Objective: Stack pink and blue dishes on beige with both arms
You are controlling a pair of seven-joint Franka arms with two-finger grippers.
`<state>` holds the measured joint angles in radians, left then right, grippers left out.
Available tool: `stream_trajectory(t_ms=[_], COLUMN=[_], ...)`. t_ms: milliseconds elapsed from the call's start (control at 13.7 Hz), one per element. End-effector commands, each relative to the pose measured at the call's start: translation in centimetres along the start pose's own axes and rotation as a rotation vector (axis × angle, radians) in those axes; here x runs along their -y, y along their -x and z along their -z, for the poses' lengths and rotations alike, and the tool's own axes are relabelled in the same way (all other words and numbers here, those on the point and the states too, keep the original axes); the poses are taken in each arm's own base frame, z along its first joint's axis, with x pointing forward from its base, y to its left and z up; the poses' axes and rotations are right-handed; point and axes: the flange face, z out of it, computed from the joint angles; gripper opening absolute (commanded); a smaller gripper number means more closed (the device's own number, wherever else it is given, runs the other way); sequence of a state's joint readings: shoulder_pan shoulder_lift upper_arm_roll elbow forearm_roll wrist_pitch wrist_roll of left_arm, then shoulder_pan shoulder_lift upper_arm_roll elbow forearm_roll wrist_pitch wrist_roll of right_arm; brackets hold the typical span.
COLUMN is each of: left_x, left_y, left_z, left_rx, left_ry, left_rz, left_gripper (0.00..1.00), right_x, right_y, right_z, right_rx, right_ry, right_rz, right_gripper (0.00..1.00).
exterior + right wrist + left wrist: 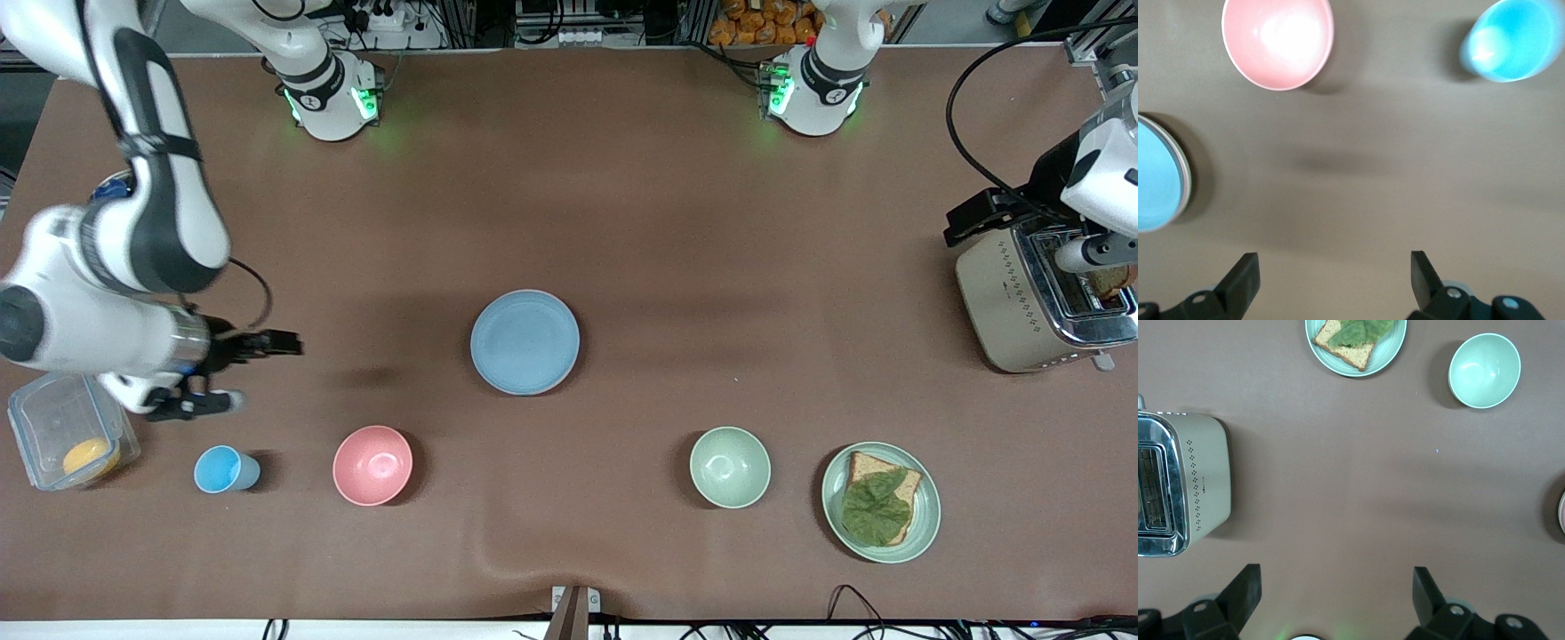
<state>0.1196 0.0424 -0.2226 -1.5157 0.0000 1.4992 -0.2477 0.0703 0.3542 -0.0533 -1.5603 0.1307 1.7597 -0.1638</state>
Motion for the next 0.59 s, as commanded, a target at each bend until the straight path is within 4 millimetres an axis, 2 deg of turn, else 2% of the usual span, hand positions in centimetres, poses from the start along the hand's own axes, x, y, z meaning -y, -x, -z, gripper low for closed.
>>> stream_trajectory(t_ms=[0,73,220,366,512], left_x=[0.4,0.5,0.8,1.1,1.0], left_y=[1.2,1.8,2.0,2.4,2.8], left_z=[0.8,1.1,1.3,1.9,2.0], left_rx=[0.007,0.021,0.03,0.021,0.023], left_ry=[0.004,-0.005,0.004,0.007,0.006], left_rz=[-0.017,-0.018,-0.016,-0.017,-0.018], left_gripper=[1.0,1.0,1.0,1.0,1.0], right_x=[-0.4,-0.5,-2.1,-2.9,-2.8], right_y=[4.3,5.8,8.7,10.5,12.1], right_z=[7.1,9.6,12.6,14.3,15.5], right_rx=[-0.066,-0.092,-0.083,-0.089,-0.074], right_ry=[0.096,0.137,0.134,0.129,0.119], right_rz=[0.051,0.045,-0.015,-0.075,-0.139], right_gripper=[1.0,1.0,1.0,1.0,1.0])
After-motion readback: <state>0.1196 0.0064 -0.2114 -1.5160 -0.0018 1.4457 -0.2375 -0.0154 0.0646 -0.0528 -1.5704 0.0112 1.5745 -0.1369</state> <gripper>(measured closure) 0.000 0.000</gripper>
